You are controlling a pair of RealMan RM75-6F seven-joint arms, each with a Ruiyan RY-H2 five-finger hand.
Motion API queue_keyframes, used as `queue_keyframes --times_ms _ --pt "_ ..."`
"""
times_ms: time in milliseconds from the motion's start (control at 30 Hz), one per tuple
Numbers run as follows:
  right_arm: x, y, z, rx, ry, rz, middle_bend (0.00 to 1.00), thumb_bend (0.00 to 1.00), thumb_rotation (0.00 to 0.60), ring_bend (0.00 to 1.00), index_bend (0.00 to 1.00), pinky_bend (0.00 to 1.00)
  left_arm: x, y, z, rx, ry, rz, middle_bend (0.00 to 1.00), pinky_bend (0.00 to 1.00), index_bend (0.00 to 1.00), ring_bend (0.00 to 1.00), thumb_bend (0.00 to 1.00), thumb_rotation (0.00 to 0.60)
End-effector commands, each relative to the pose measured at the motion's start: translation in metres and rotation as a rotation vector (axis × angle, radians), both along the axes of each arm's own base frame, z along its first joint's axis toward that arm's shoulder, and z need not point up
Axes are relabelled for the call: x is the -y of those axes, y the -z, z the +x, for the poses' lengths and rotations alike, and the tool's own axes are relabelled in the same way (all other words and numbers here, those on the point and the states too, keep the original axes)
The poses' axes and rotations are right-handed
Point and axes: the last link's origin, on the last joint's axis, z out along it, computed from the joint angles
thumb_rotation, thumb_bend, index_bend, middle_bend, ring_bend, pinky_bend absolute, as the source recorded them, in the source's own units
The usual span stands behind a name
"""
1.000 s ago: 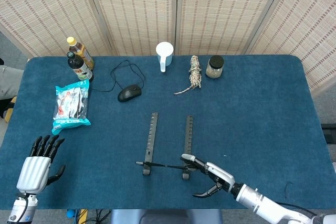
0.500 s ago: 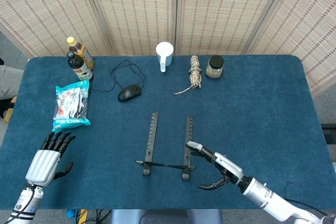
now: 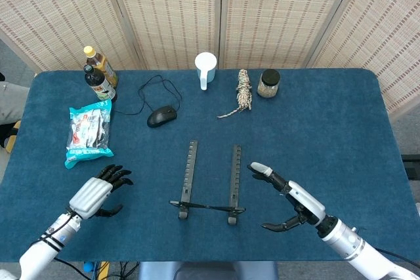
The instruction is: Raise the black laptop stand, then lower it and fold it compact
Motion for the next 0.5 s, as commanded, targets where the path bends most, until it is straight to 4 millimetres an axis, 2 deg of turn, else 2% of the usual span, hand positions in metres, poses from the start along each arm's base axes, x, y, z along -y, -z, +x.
queue_keyframes --times_ms 33,267,500 --pt "0.000 0.000 -0.001 -0.001 0.004 0.004 0.06 0.11 0.600 0.00 0.00 0.09 -0.005 0.013 0.007 0.004 0.035 -0.059 0.12 0.00 0.25 0.02 0.28 0.600" --pt "-0.002 0.001 0.000 -0.002 0.004 0.010 0.06 0.11 0.600 0.00 0.00 0.09 -0.015 0.034 0.022 0.026 0.063 -0.115 0.12 0.00 0.19 0.01 0.28 0.600" --pt "-0.004 0.000 -0.003 0.002 0.017 0.008 0.06 0.11 0.600 0.00 0.00 0.09 -0.019 0.052 0.036 0.064 0.056 -0.177 0.12 0.00 0.19 0.01 0.28 0.600"
